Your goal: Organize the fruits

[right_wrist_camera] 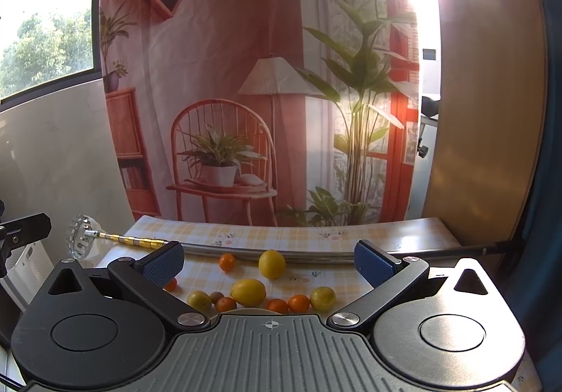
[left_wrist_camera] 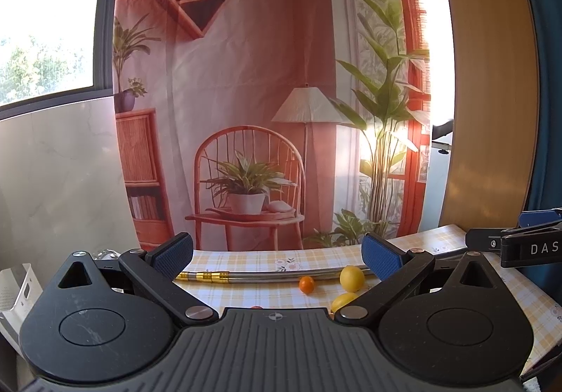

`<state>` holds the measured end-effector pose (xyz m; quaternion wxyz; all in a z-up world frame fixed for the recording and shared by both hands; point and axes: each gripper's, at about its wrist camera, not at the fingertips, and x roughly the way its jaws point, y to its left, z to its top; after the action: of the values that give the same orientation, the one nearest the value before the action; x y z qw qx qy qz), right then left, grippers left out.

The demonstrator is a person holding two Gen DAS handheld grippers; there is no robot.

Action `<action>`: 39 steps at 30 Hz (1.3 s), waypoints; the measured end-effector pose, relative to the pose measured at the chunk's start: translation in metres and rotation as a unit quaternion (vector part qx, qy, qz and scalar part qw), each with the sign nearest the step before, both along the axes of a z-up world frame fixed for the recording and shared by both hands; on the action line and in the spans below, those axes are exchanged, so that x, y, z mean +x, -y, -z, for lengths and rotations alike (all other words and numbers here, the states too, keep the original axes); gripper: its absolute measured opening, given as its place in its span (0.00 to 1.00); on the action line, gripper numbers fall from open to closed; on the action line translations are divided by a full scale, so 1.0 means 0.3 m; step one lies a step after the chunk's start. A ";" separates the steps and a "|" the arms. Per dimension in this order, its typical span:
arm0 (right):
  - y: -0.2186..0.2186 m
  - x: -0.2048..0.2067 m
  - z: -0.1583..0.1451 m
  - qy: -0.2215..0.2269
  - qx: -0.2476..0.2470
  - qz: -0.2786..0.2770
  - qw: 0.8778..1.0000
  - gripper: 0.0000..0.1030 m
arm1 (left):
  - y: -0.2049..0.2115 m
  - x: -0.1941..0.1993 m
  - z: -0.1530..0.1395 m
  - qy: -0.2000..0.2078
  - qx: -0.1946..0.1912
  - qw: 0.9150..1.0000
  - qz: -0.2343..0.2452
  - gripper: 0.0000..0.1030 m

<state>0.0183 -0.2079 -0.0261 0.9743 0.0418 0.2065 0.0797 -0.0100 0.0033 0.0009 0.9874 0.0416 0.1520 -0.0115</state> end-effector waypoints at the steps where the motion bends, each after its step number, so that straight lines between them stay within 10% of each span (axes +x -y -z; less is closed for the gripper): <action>1: -0.001 0.000 0.001 0.001 0.000 0.000 1.000 1.00 | 0.000 0.000 0.000 0.000 0.000 1.000 0.000 1.00; 39: -0.004 -0.006 0.000 0.004 -0.001 0.002 1.000 1.00 | 0.005 -0.005 -0.003 -0.001 0.000 1.000 0.001 1.00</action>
<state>0.0166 -0.2067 -0.0262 0.9752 0.0413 0.2030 0.0780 -0.0116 0.0016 0.0018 0.9872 0.0413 0.1533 -0.0126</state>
